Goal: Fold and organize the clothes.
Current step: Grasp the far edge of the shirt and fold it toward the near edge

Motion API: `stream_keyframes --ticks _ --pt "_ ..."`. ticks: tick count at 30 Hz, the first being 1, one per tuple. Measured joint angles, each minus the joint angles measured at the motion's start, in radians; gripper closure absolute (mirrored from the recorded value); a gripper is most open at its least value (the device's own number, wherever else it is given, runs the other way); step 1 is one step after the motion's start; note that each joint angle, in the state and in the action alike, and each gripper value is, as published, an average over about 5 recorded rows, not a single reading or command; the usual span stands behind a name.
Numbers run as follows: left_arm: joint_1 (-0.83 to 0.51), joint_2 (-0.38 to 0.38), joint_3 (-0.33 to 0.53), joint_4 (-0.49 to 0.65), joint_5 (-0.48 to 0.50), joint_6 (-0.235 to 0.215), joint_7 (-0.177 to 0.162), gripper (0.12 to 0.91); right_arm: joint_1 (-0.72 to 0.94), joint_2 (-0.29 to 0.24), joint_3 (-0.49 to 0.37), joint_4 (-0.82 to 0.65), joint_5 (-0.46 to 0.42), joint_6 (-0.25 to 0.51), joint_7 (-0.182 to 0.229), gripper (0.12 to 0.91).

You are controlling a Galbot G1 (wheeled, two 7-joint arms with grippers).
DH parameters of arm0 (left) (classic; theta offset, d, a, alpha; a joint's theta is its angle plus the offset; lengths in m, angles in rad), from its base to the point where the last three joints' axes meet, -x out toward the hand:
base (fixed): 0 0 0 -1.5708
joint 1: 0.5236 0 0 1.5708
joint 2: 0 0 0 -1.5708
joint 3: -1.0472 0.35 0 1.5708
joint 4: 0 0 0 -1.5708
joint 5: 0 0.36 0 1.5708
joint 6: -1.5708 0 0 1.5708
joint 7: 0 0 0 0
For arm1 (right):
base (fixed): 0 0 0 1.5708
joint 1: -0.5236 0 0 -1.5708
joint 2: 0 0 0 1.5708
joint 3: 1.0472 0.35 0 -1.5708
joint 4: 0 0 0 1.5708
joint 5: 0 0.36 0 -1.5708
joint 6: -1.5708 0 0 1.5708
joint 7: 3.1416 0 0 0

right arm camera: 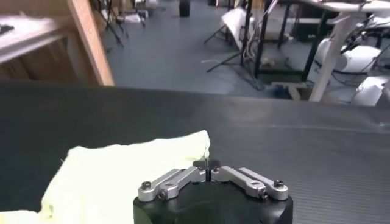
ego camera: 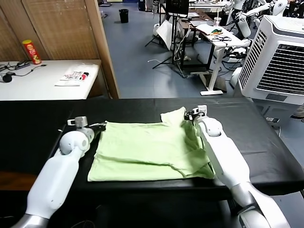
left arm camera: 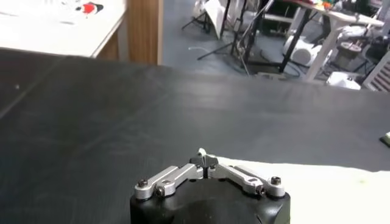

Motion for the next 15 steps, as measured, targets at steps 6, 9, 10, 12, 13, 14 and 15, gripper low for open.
stream_keyframes --ticks 6,9,10,12,13,14,15 --pt "0.073 0.036 -0.037 -0.120 -0.012 -0.002 -0.008 0.904 -0.123 -0.105 0.034 0.216 0.080 -0.065 0.040 0.903" --pt "0.130 0.056 -0.061 -0.198 -0.020 -0.001 -0.015 0.904 -0.192 -0.155 0.054 0.316 0.112 -0.096 0.060 0.903" --pt "0.149 0.063 -0.069 -0.223 -0.023 -0.001 -0.018 0.904 -0.214 -0.171 0.062 0.347 0.121 -0.108 0.068 0.903" --pt "0.192 0.078 -0.088 -0.273 -0.030 0.002 -0.027 0.904 -0.257 -0.198 0.075 0.406 0.136 -0.128 0.083 0.903" --pt "0.214 0.085 -0.097 -0.297 -0.032 0.003 -0.031 0.904 -0.278 -0.211 0.081 0.434 0.141 -0.137 0.090 0.903" --pt "0.237 0.092 -0.106 -0.323 -0.034 0.005 -0.035 0.904 -0.298 -0.222 0.086 0.460 0.146 -0.144 0.095 0.903" --pt "0.259 0.099 -0.116 -0.348 -0.035 0.007 -0.039 0.904 -0.317 -0.232 0.091 0.484 0.150 -0.151 0.100 0.903"
